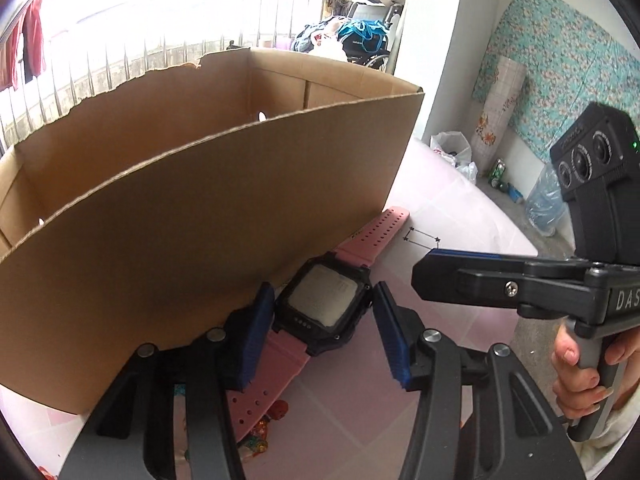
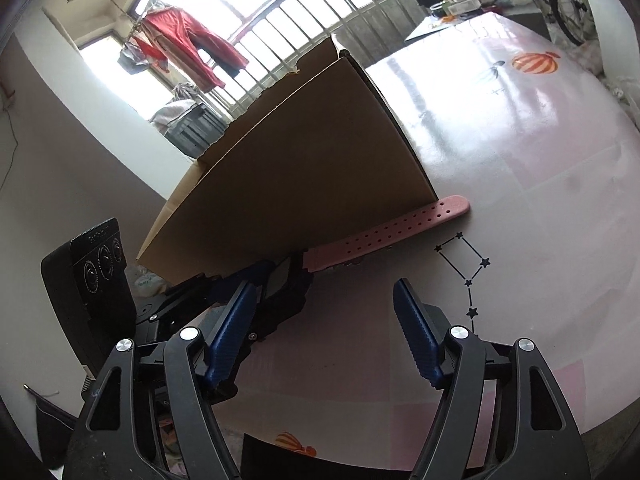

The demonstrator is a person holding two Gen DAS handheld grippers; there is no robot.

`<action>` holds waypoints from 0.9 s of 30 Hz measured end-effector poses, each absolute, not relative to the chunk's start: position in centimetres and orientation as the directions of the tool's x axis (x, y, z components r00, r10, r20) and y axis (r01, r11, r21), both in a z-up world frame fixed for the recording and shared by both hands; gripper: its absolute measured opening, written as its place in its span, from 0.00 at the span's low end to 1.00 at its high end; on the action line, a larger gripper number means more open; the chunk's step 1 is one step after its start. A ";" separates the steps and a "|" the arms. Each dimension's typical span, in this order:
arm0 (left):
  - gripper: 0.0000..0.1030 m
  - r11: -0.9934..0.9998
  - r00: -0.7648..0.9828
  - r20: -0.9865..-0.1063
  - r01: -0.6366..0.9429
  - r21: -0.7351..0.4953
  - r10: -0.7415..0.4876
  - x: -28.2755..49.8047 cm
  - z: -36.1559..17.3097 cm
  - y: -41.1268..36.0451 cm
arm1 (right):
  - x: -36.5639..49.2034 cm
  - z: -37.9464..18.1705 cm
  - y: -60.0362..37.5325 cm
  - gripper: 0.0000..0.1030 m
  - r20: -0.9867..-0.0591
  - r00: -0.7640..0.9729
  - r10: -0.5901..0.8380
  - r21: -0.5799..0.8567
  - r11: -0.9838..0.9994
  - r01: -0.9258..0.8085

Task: Organize jewelry
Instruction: 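Grasp the pink strap end with the right tool while the left tool grips the watch strap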

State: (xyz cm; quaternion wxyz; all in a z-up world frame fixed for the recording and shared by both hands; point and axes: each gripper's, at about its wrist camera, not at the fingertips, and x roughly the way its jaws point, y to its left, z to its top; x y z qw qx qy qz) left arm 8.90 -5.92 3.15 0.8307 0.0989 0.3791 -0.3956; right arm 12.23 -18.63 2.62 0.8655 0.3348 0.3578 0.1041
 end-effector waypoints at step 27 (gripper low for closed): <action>0.54 0.621 0.373 -0.725 0.778 -0.096 -0.579 6.7 2.2 -7.1 | 12.3 1.2 -17.7 0.01 -0.564 0.708 0.425 0.746 0.629 0.217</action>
